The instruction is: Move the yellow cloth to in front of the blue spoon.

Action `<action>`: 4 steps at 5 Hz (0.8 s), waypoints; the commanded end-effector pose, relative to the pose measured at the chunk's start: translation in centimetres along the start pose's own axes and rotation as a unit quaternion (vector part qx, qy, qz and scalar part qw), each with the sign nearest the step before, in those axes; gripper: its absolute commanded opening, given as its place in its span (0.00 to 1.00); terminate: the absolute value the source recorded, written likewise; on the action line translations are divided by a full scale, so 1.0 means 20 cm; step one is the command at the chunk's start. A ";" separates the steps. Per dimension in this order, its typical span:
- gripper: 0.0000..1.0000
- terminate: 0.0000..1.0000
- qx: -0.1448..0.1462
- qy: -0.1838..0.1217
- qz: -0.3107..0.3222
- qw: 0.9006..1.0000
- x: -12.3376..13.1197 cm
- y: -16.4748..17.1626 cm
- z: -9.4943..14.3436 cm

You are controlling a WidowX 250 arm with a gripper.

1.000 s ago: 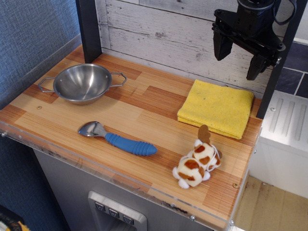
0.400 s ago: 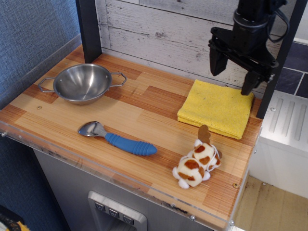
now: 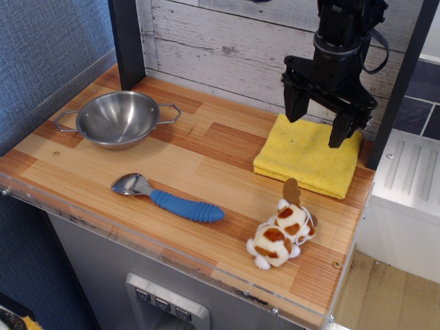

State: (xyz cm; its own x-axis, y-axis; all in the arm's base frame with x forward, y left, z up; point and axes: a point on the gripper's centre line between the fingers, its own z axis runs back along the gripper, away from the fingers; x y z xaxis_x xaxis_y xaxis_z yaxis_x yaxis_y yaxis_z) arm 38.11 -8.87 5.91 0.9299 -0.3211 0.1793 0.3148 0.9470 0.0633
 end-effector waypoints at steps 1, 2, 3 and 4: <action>1.00 0.00 -0.013 -0.010 0.019 1.000 0.02 0.04 -0.06; 1.00 0.00 -0.004 -0.015 0.025 1.000 0.01 0.03 -0.11; 1.00 0.00 0.005 -0.015 0.029 0.999 0.01 0.03 -0.13; 1.00 0.00 0.003 -0.012 0.032 0.999 -0.01 0.02 -0.15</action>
State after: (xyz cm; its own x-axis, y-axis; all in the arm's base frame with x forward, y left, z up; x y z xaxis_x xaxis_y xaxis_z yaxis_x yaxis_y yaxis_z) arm 38.38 -8.41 1.71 0.9513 -0.2513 0.1783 0.2469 0.9679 0.0467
